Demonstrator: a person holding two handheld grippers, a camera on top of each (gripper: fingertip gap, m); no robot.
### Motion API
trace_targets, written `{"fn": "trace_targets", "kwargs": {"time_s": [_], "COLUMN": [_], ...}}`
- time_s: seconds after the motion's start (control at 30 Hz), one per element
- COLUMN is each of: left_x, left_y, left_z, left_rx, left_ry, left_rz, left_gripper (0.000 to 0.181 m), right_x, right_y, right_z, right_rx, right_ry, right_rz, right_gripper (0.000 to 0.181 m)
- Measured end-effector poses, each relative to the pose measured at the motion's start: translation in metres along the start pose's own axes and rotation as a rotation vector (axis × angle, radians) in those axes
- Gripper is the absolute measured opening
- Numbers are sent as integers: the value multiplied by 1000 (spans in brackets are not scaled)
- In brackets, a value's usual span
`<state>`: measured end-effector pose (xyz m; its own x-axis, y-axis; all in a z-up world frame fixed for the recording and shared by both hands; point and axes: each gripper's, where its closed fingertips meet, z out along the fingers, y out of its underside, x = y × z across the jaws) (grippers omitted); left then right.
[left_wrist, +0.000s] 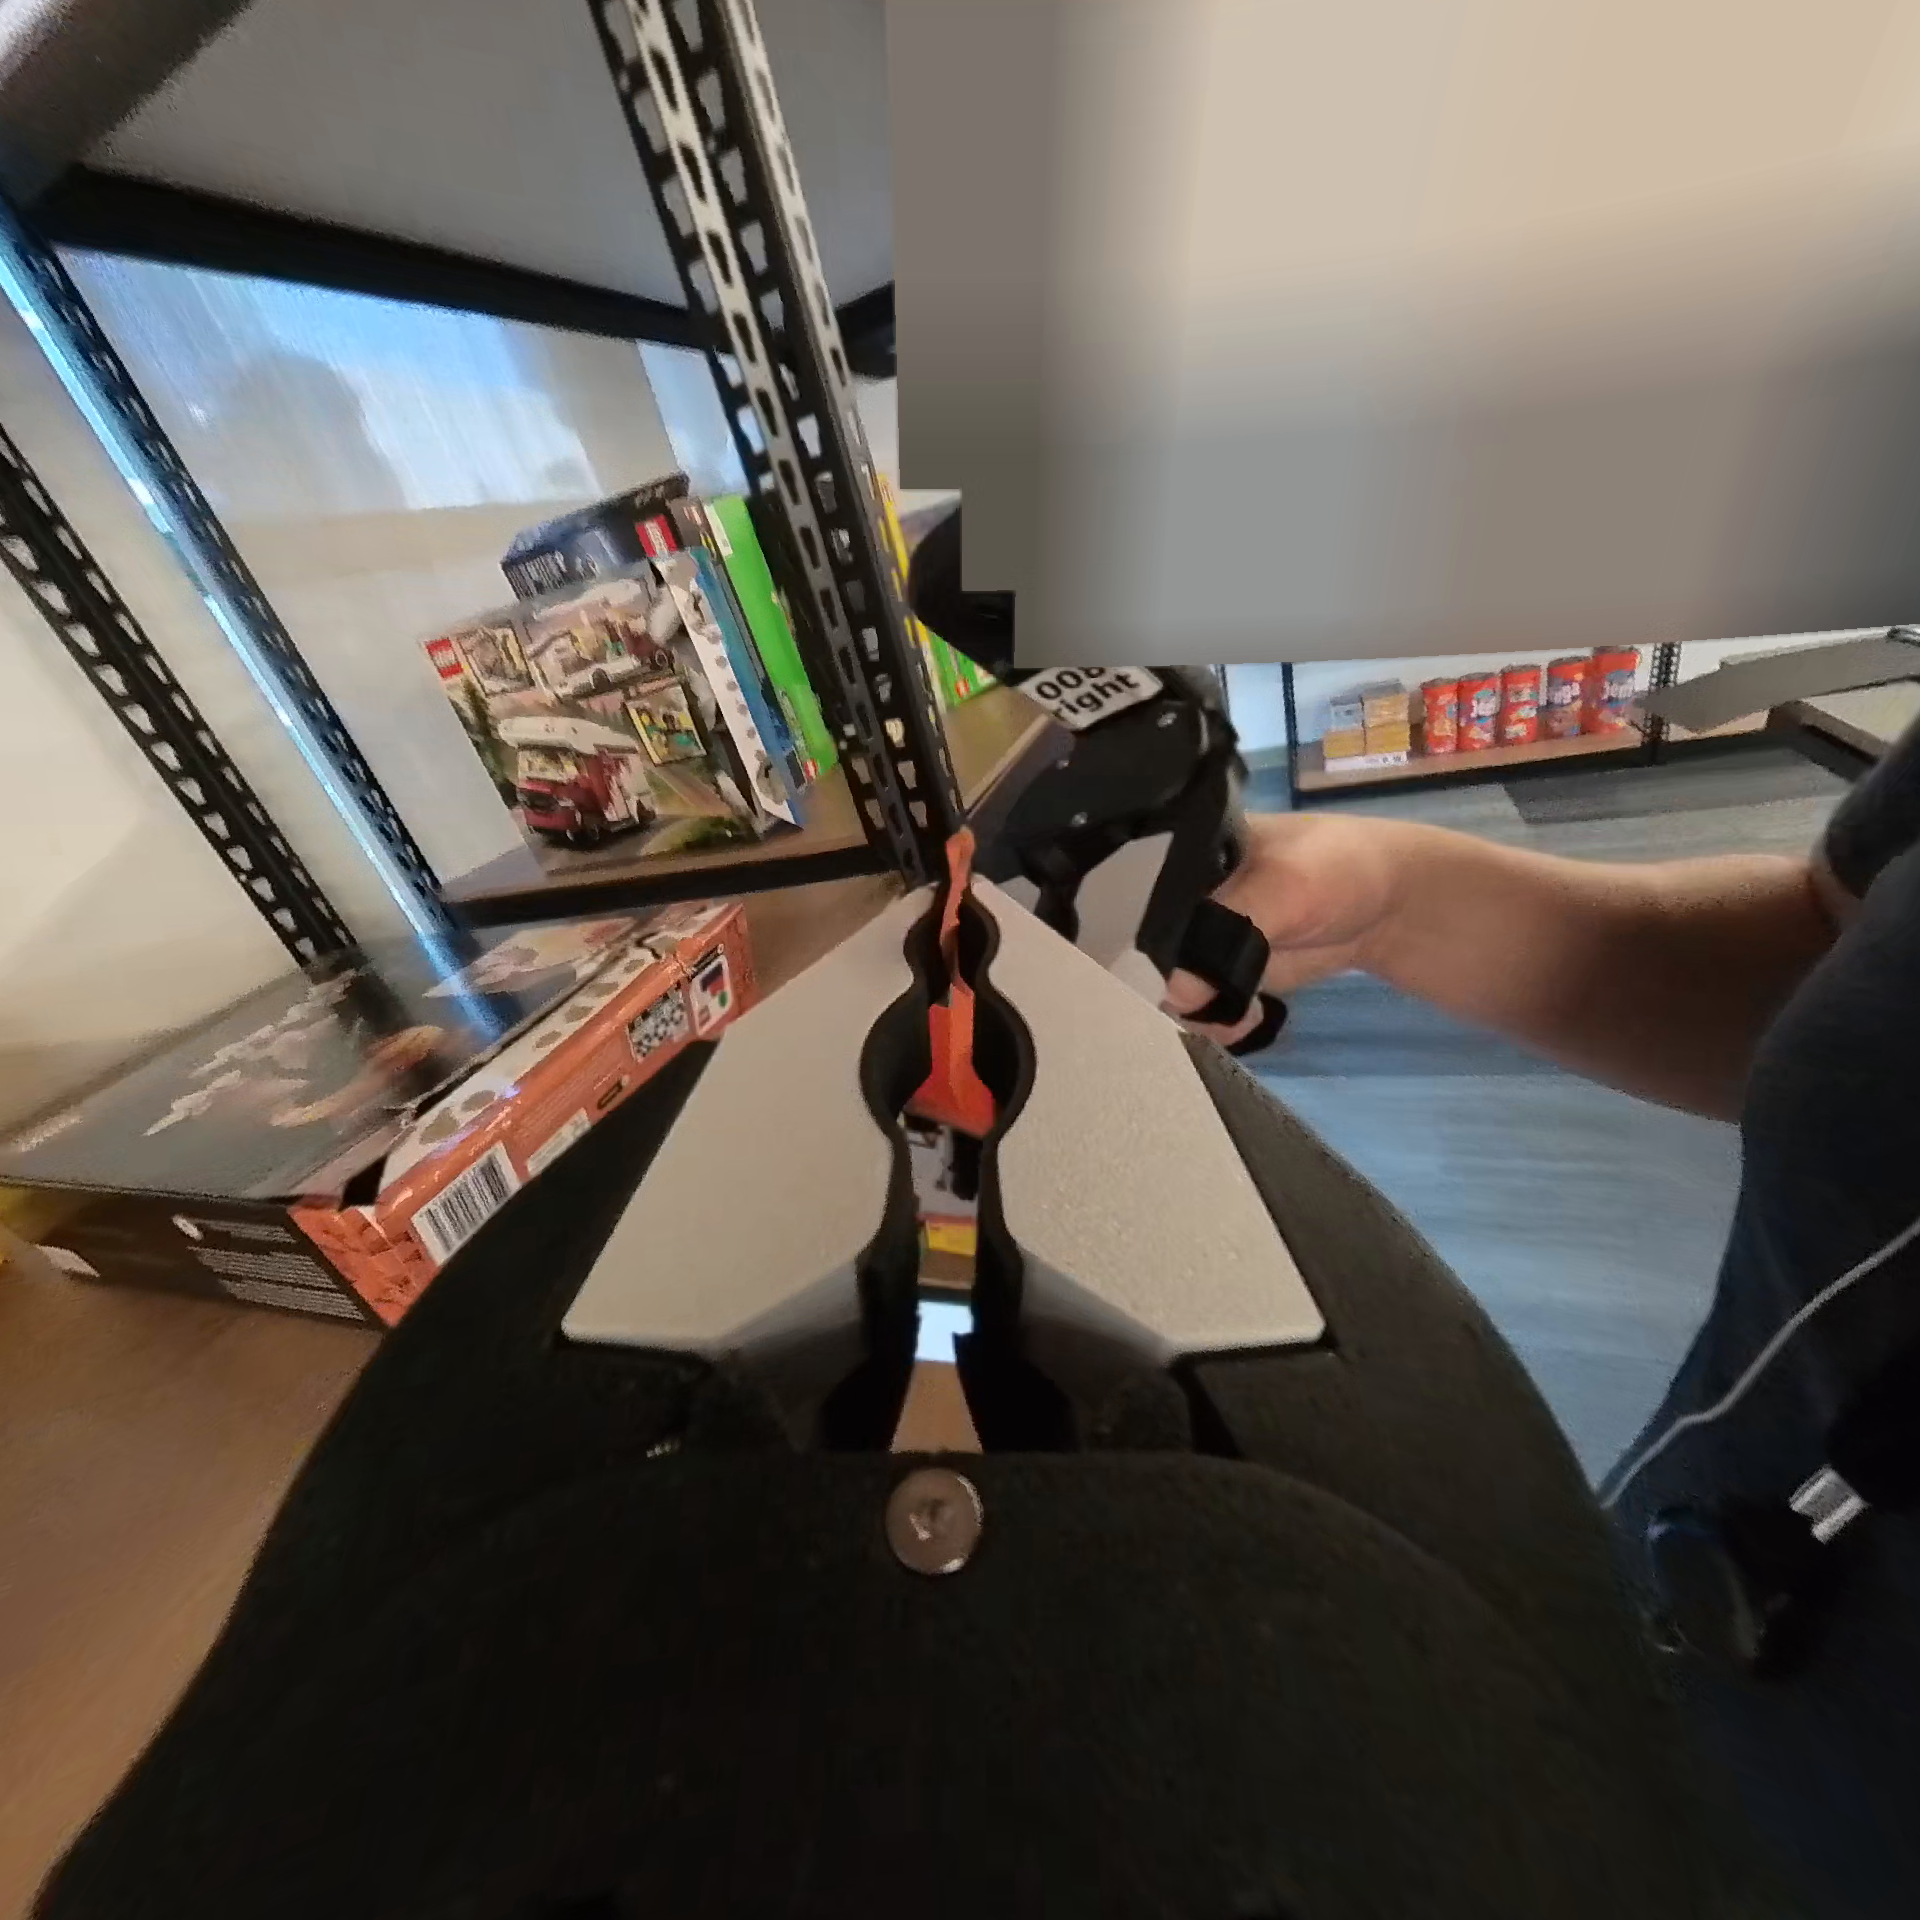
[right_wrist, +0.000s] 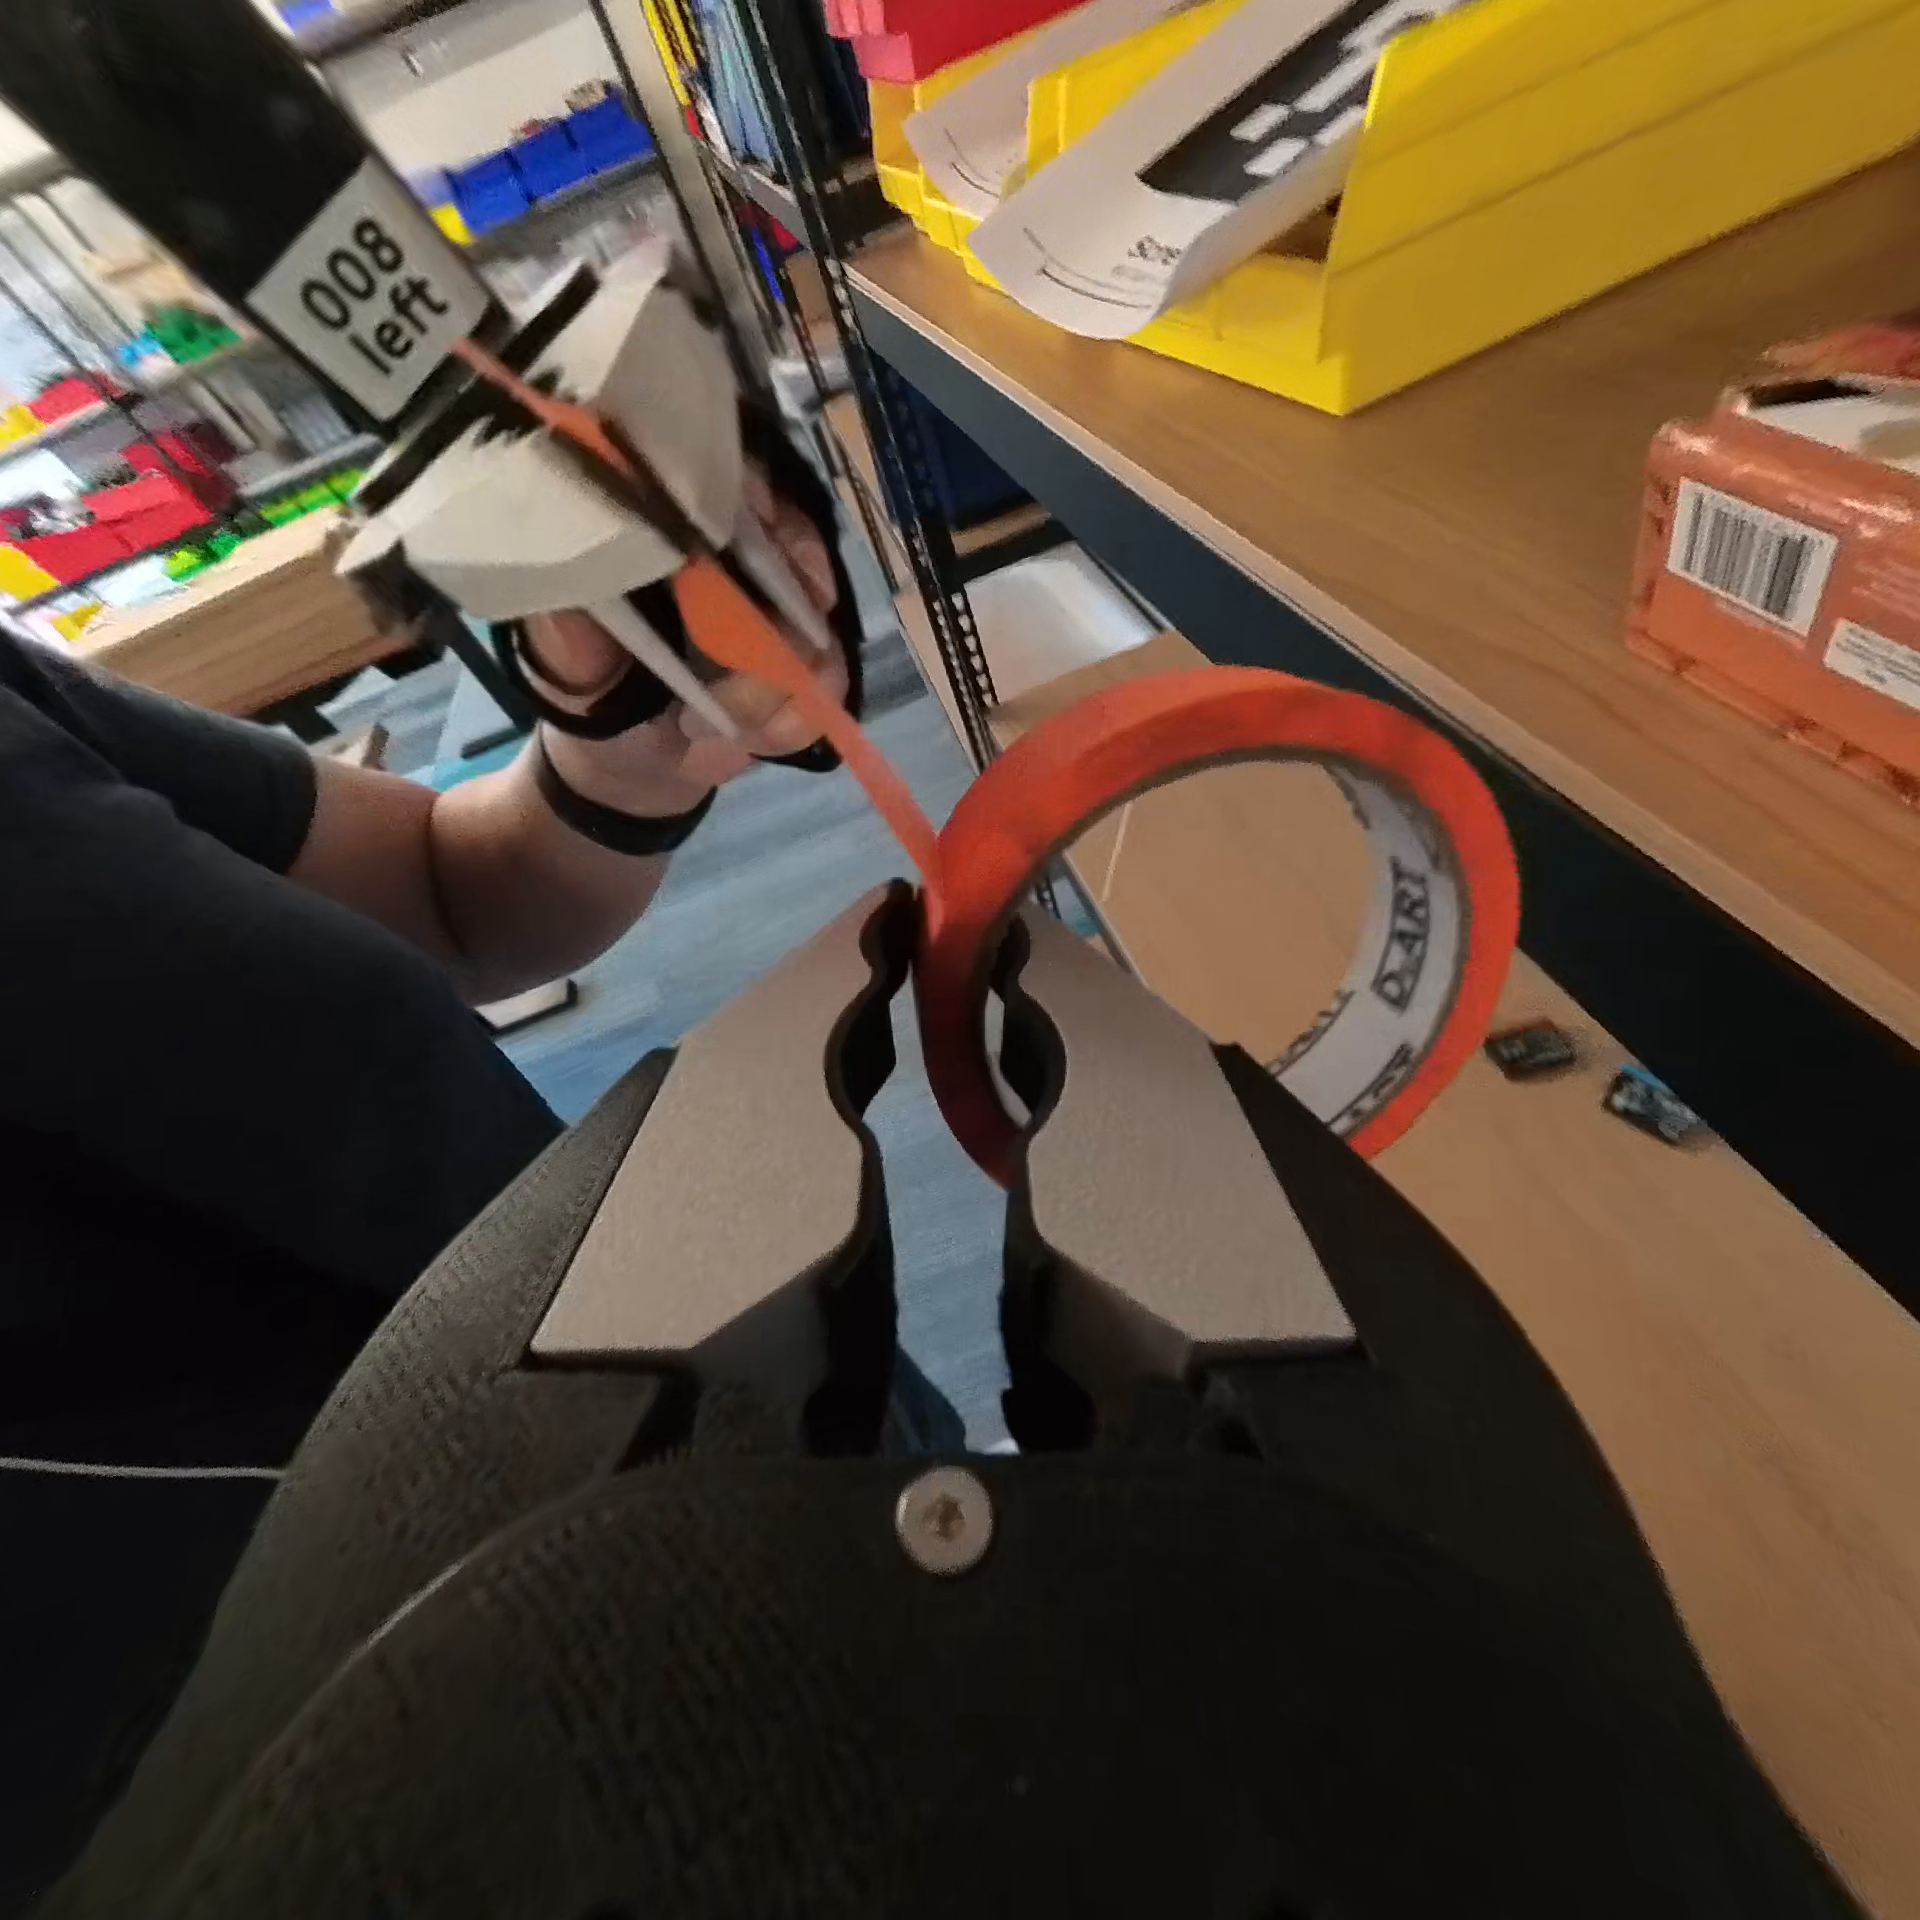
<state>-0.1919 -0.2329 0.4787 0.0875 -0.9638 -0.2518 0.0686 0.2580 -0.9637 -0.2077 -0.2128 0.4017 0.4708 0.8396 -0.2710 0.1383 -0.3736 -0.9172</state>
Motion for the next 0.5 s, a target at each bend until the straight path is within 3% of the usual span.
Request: {"fn": "trace_targets", "kwargs": {"time_s": [0.23,0.4,0.5], "left_x": [-15,-21,-23], "left_y": [2,12,22], "left_z": [9,4,1], "left_rx": [-108,-135,-155], "left_ry": [-19,-35,-47], "left_rz": [-80,-171,-209], "left_gripper": [0,0,0], "right_x": [-10,-14,-8], "right_y": [-2,18,26], "right_z": [-2,2,6], "right_rx": [202,165,124], "right_ry": [-194,-276,-234], "right_rz": [115,141,131], "right_gripper": [22,9,8]}}
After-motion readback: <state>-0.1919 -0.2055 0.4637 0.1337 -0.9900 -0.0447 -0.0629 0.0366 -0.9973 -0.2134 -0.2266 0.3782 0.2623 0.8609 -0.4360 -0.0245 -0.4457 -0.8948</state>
